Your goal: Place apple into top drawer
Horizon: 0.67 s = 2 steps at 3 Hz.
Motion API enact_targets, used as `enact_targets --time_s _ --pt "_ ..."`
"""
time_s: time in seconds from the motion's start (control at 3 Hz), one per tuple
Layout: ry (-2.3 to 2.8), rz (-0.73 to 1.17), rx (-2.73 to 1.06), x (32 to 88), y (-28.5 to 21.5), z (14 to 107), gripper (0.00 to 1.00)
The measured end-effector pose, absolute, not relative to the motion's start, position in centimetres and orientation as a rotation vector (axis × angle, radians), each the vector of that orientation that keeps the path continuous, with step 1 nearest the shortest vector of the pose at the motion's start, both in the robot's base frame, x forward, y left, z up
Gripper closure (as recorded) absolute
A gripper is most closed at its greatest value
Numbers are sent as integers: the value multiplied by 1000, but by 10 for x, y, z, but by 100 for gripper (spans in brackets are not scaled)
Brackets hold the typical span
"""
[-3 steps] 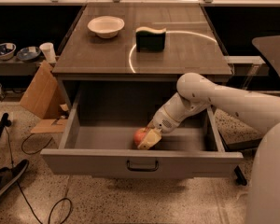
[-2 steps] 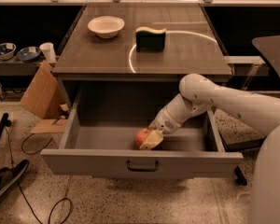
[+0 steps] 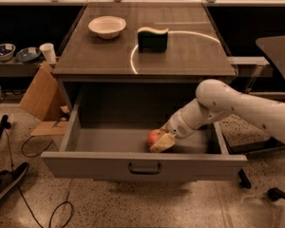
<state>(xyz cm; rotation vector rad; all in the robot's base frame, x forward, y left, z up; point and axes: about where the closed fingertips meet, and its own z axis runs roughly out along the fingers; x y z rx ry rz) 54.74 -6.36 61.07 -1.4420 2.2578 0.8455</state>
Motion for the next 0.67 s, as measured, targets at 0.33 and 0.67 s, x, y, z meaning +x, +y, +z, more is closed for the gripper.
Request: enact_targets --time_s 0.33,0.67 --pt "2268 791 -1358 551 -77 618 0" --pt "2258 742 -1297 555 -86 632 0"
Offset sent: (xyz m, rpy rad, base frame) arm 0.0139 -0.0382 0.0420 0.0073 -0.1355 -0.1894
